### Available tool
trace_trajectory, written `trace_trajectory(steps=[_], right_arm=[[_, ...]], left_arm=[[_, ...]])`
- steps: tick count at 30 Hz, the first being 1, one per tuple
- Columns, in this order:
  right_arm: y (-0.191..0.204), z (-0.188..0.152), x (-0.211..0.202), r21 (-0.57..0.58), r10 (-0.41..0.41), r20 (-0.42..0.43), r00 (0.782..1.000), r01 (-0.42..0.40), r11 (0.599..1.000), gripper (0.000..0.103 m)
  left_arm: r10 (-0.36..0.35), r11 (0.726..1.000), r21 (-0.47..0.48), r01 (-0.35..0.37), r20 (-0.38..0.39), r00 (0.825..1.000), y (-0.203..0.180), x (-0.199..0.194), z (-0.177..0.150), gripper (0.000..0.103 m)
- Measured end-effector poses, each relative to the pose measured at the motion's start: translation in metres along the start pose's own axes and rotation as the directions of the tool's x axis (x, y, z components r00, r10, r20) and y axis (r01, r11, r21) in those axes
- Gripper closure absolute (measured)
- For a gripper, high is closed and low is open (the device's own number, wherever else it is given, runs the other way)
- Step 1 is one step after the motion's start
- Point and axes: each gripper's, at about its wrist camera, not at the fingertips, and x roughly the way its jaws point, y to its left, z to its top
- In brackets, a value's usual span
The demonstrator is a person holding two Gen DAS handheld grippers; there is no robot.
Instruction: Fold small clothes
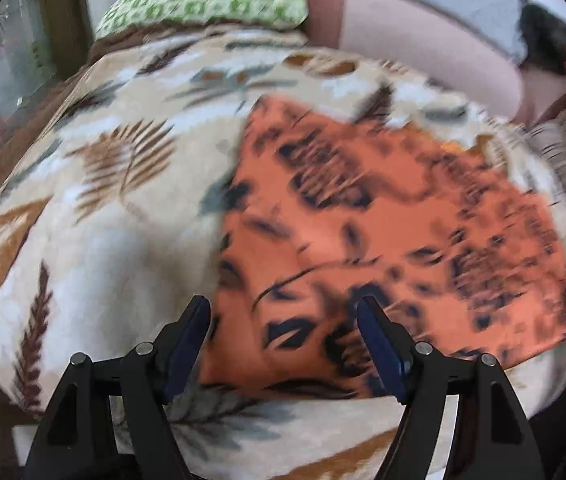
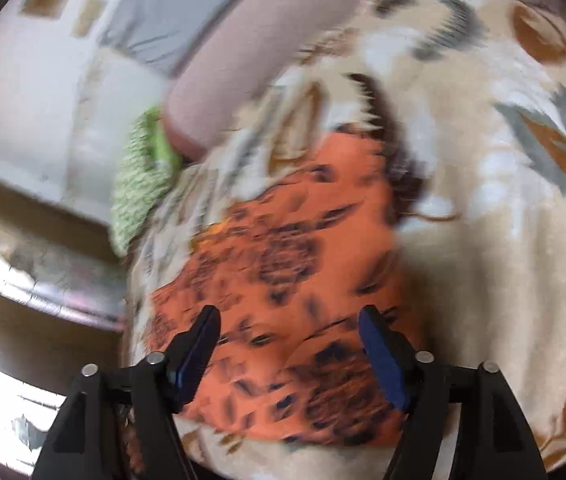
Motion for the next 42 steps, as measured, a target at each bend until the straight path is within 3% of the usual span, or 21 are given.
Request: trace_trajectory(steps=[2, 8, 11, 13, 15, 17, 21, 23, 26, 29, 32, 35, 38, 40, 42], right_arm=[[-0.004, -0.006, -0.011, 0.011, 0.027, 0.036, 0.999, -0.027, 1.000, 0.028], [0.025, -0.030, -0.050, -0.116, 0.126, 0.092, 0.988, -0.115, 0.987, 0.028], [0.035, -0.042, -0.045, -0.144, 0.183, 0.055, 0.982, -0.173, 0.974, 0.028], [0.022, -0.047, -0.031, -0.139, 0.095, 0.008, 0.995, -0.093, 0.986, 0.028], [0.002, -0.049, -0.016, -0.054, -0.001, -0.034, 0.999, -0.001, 0.999, 0.028], [0.004, -0.052, -0.028, -0.051, 0.036, 0.016, 0.999, -0.035, 0.998, 0.028], [0.031, -0.061, -0.048, -0.175, 0.074, 0.058, 0.996, -0.063, 0.983, 0.028], [0.035, -0.064, -0.041, -0.193, 0.090, 0.037, 0.995, -0.082, 0.978, 0.028], [0.010, -0.065, -0.021, -0.099, -0.011, -0.015, 1.000, 0.009, 0.995, 0.028], [0.013, -0.068, -0.032, -0.097, 0.037, 0.015, 0.999, -0.035, 0.995, 0.028], [0.026, -0.069, -0.047, -0.154, 0.089, 0.048, 0.995, -0.081, 0.985, 0.028], [0.026, -0.066, -0.040, -0.161, 0.104, 0.039, 0.994, -0.096, 0.982, 0.028], [0.001, -0.063, -0.026, -0.065, 0.001, 0.006, 1.000, 0.000, 0.998, 0.028], [0.004, -0.061, -0.032, -0.058, 0.032, 0.018, 0.999, -0.030, 0.998, 0.028], [0.020, -0.056, -0.042, -0.127, 0.038, 0.047, 0.998, -0.031, 0.991, 0.028]], left_arm=[[0.017, 0.999, -0.037, -0.018, -0.030, 0.999, 0.009, 0.002, -0.004, 0.027], [0.007, 0.996, -0.084, -0.003, 0.049, 0.999, 0.018, -0.020, -0.004, 0.027], [0.036, 0.997, -0.071, -0.036, 0.000, 0.999, 0.018, -0.010, -0.011, 0.027], [0.054, 0.996, -0.074, -0.057, -0.045, 0.998, 0.019, 0.002, -0.014, 0.026], [0.040, 0.992, -0.114, -0.045, -0.045, 0.998, 0.025, -0.003, -0.012, 0.026], [0.042, 0.990, -0.132, -0.044, -0.011, 0.999, 0.028, -0.016, -0.011, 0.026], [0.025, 0.994, -0.108, -0.019, 0.055, 0.998, 0.025, -0.037, -0.013, 0.026], [0.052, 0.995, -0.085, -0.050, 0.025, 0.998, 0.023, -0.028, -0.017, 0.026], [0.093, 0.992, -0.081, -0.098, -0.065, 0.994, 0.025, -0.008, -0.024, 0.026], [0.068, 0.990, -0.124, -0.070, -0.016, 0.998, 0.030, -0.024, -0.024, 0.026], [0.089, 0.992, -0.092, -0.084, 0.055, 0.995, 0.024, -0.040, -0.022, 0.026], [0.121, 0.990, -0.076, -0.120, 0.002, 0.993, 0.023, -0.026, -0.024, 0.026], [0.138, 0.985, -0.094, -0.146, -0.083, 0.987, 0.028, -0.014, -0.028, 0.026], [0.120, 0.985, -0.122, -0.126, -0.057, 0.991, 0.031, -0.026, -0.025, 0.026], [0.112, 0.986, -0.126, -0.113, -0.017, 0.994, 0.030, -0.040, -0.021, 0.026]])
